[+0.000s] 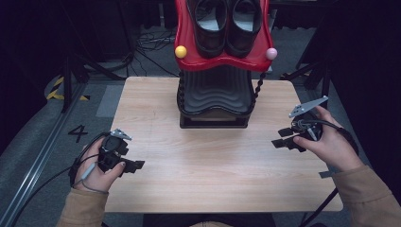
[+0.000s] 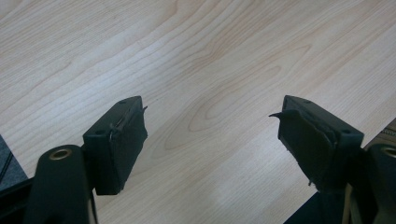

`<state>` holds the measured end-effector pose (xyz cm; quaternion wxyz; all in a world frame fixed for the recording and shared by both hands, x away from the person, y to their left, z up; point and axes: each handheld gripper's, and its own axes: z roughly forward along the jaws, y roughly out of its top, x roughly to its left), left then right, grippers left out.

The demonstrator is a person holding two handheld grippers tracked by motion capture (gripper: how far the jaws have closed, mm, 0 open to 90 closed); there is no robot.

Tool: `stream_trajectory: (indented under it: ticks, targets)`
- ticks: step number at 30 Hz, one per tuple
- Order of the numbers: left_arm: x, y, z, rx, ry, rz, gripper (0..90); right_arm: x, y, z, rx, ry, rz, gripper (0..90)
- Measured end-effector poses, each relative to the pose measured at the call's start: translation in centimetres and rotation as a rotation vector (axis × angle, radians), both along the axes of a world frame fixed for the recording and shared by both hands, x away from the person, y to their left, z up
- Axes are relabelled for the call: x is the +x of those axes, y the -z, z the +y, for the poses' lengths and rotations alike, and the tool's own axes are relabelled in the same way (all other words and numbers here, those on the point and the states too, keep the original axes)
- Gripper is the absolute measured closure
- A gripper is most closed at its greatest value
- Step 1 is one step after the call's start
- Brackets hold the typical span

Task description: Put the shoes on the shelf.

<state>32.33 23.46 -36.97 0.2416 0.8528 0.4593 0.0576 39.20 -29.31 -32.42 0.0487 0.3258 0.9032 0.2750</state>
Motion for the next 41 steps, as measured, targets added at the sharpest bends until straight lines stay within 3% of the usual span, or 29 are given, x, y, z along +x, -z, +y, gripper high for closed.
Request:
stream_trajectory:
  ticks: [6, 16, 37, 41]
  targets:
    - [0.1, 0.2, -0.1, -0.004, -0.004, 0.002, 24.0, 0.0, 2.2, 0.3, -0.027, -0.031, 0.038, 48.4]
    - [0.3, 0.5, -0.3, 0.007, -0.012, 0.013, 24.0, 0.4, 6.7, 1.1, 0.022, -0.052, 0.061, 47.6]
    - [0.8, 1.5, -0.5, 0.014, 0.007, 0.040, 23.2, 0.5, 11.8, 1.4, -0.049, -0.042, 0.158, 44.2]
    - [1.0, 1.8, -0.5, 0.011, 0.005, 0.051, 22.8, 0.5, 12.0, 1.3, -0.074, -0.040, 0.156, 44.1]
